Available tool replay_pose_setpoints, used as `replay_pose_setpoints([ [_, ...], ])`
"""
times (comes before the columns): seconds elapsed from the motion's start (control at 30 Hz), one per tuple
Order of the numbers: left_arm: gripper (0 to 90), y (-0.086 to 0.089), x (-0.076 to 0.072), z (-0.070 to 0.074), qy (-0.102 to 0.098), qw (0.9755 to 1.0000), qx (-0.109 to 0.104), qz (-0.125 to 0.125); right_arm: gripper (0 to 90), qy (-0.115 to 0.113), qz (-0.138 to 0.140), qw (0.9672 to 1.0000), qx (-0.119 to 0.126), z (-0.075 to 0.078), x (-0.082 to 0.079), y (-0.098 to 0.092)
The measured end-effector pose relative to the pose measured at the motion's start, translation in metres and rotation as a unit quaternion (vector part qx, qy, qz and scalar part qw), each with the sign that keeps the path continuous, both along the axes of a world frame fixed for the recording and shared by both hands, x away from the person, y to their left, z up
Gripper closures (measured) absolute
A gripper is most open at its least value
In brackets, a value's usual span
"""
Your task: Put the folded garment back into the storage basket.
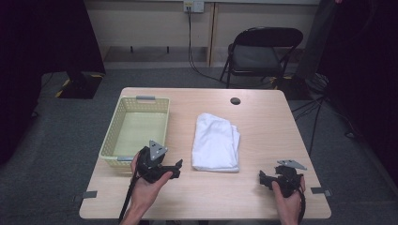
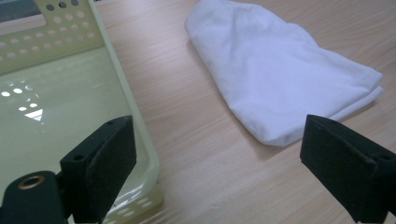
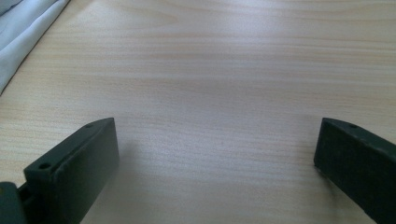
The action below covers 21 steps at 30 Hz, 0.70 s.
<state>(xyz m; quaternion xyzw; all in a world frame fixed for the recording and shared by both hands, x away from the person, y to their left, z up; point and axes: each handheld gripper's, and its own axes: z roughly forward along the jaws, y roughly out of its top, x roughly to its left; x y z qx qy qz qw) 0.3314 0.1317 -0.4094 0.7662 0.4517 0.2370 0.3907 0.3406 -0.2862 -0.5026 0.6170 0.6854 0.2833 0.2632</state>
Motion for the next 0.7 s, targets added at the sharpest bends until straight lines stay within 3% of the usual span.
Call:
replay_pose_setpoints([
  [0.23,10.6,-0.008,0.007,0.001,0.004,1.0,-0.004,-0.003,0.0,0.0,0.0,1.0,0.0,0.0,0.0,0.0],
  [0.3,10.9,-0.011,0.009,0.001,0.0,1.0,0.006,-0.001,0.0,0.0,0.0,1.0,0.0,0.0,0.0,0.0],
  [0.7,11.5,-0.025,0.02,0.009,-0.004,0.9999,0.015,-0.006,0.0,0.0,0.0,1.0,0.0,0.0,0.0,0.0],
])
